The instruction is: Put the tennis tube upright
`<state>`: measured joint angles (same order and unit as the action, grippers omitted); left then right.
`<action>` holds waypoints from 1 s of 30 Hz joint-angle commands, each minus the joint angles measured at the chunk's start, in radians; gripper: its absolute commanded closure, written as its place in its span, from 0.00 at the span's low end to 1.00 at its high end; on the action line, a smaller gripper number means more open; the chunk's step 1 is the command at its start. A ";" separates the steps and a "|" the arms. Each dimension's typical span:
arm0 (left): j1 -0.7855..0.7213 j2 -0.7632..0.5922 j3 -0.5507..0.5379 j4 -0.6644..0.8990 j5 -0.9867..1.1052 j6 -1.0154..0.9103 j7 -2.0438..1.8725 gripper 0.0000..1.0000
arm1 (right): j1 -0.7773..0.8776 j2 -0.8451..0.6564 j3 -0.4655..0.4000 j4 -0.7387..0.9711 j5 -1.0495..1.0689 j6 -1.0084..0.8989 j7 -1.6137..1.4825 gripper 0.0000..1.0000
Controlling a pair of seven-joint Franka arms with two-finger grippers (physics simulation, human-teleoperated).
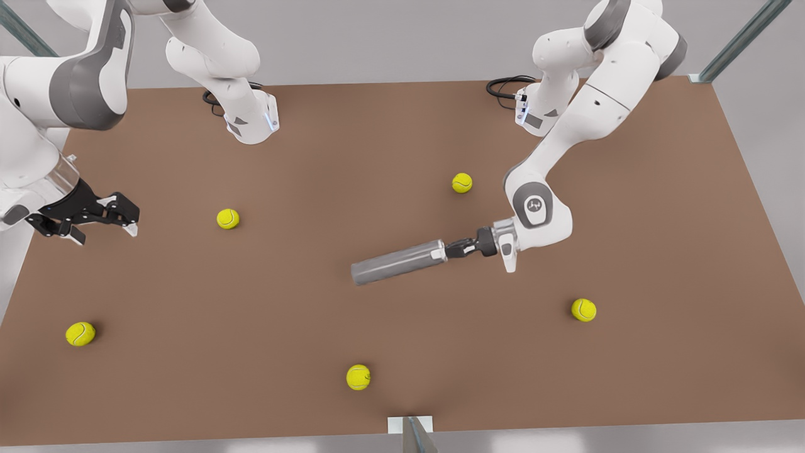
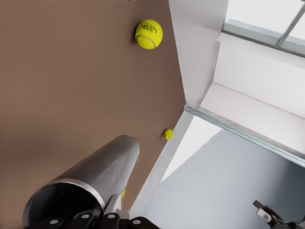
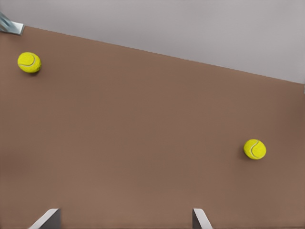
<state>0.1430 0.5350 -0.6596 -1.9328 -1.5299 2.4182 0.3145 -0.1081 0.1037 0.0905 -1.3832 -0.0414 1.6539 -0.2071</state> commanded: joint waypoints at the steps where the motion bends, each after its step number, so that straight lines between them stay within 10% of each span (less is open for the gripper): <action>1: 0.000 -0.003 0.000 0.000 0.007 -0.001 0.000 0.79 | 0.002 -0.002 0.000 -0.005 0.000 -0.002 0.000 0.00; 30: 0.093 -0.191 0.011 0.028 0.815 -0.117 -0.663 0.79 | -0.002 -0.070 0.003 -0.120 0.000 0.060 0.002 0.00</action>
<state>0.2362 0.3412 -0.6488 -1.9053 -0.7721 2.3000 -0.3632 -0.1108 0.0347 0.0949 -1.5033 -0.0414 1.7143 -0.2056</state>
